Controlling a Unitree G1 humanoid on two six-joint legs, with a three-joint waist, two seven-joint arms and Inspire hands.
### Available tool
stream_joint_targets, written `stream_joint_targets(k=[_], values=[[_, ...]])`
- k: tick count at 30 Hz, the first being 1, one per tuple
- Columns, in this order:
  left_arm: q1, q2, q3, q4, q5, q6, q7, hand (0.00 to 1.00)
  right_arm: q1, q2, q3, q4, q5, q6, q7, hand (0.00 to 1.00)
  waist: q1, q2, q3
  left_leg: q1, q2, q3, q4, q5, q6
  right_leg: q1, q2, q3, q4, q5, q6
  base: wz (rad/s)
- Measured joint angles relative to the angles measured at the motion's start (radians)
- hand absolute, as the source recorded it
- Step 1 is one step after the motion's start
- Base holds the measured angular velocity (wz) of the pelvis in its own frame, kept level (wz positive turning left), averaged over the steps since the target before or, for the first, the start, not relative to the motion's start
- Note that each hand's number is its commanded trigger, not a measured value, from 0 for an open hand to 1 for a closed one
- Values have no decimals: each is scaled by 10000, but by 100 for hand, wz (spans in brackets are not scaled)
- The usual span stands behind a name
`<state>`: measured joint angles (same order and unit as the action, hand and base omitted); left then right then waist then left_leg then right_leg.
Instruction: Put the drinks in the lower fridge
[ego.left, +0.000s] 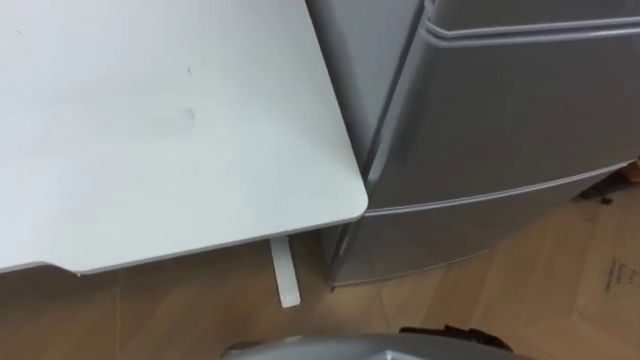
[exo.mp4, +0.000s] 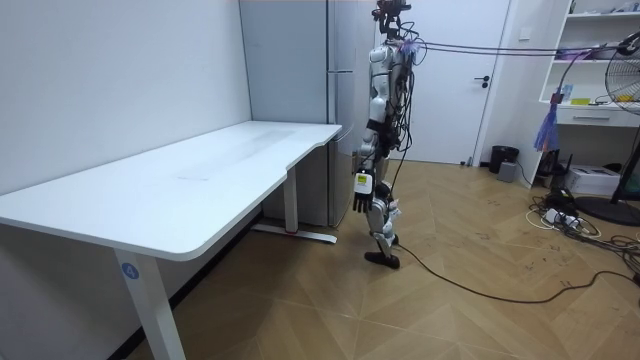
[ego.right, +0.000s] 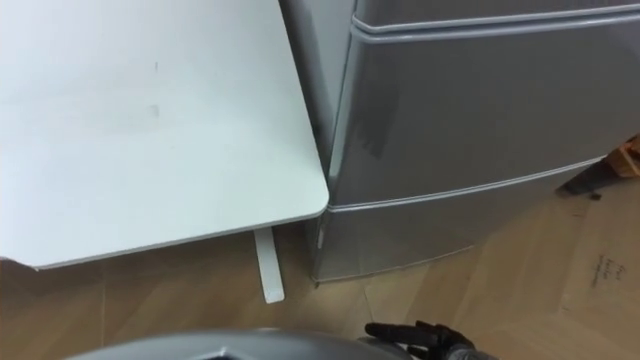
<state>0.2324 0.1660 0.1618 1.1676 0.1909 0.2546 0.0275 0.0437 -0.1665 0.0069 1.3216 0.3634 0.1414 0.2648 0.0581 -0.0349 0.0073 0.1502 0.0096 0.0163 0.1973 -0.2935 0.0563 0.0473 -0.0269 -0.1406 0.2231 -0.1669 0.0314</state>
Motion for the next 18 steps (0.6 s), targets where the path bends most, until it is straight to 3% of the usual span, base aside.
stream_joint_targets(k=[6,8,12,18], values=[[9,-41,-52,-5,3,24,46,0,-32,-38,35,36,28,5,-12,0,-1,64,2,-78,17,-259,2,24,-45,45,15,-187,-77,5,-3,12],[6,-64,-66,-50,5,28,46,0,-30,-46,60,37,33,6,-12,0,-6,137,-41,-129,18,-314,10,29,-54,84,11,-275,-181,6,-4,9],[21,-123,-61,-82,5,23,109,0,-51,-67,145,39,26,5,-14,0,34,160,-53,-146,29,-317,77,37,-63,98,12,-309,-213,5,-5,2],[25,-137,0,-75,5,-45,106,0,-90,-87,302,60,-158,-11,81,0,65,37,23,-147,54,-274,227,42,-74,331,-7,-553,-355,-10,-23,12]])
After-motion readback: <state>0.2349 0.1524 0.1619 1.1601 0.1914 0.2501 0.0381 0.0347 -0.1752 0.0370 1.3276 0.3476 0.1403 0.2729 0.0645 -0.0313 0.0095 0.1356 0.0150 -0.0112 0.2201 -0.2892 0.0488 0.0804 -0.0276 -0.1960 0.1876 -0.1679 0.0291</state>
